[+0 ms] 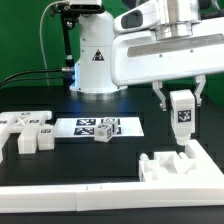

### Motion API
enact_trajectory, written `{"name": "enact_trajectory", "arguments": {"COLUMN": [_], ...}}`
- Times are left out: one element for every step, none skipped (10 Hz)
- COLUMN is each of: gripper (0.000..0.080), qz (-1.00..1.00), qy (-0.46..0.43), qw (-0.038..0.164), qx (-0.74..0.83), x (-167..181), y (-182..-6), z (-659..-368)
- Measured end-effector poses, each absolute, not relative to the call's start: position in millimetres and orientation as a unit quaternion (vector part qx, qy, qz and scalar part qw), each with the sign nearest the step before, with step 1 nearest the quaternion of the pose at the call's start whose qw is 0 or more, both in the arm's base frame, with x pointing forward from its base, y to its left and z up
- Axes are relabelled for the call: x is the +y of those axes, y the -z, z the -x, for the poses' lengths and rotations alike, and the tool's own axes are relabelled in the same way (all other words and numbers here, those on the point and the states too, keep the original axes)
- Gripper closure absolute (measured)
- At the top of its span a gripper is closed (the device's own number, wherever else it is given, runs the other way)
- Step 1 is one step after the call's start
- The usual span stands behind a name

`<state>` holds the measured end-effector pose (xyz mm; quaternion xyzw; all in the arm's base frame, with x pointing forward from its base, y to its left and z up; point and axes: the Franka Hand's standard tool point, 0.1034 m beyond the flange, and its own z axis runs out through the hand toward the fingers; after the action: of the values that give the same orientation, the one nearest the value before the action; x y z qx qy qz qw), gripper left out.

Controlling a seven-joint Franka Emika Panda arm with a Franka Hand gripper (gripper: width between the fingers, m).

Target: Assemble chair

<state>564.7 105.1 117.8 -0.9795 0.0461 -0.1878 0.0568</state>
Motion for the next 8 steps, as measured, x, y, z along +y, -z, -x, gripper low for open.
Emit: {"name": "enact_trajectory", "arguments": {"gripper": [0.0515, 0.0515, 0.0515, 0.0515, 0.0515, 0.0515, 0.0515, 0.0515], "qz": [0.982, 0.981, 0.979, 0.978, 0.978, 0.978, 0.978, 0.975], "qy": [0.182, 0.187, 0.193, 0.197, 0.196, 0.196, 0.198, 0.209], "qw": [0.051, 0.044, 0.040, 0.038, 0.038, 0.038, 0.036, 0.034], "qx": [0.018, -0.017, -0.045, -0.053, -0.054, -0.054, -0.058, -0.066], "x": [110, 113, 116, 114, 115, 115, 115, 115], "y": [-118.6, -122.1, -124.5, -125.4, -124.1, -123.6, -120.5, -110.2], "z": [-569, -579, -587, -588, -588, -587, -587, -588]}}
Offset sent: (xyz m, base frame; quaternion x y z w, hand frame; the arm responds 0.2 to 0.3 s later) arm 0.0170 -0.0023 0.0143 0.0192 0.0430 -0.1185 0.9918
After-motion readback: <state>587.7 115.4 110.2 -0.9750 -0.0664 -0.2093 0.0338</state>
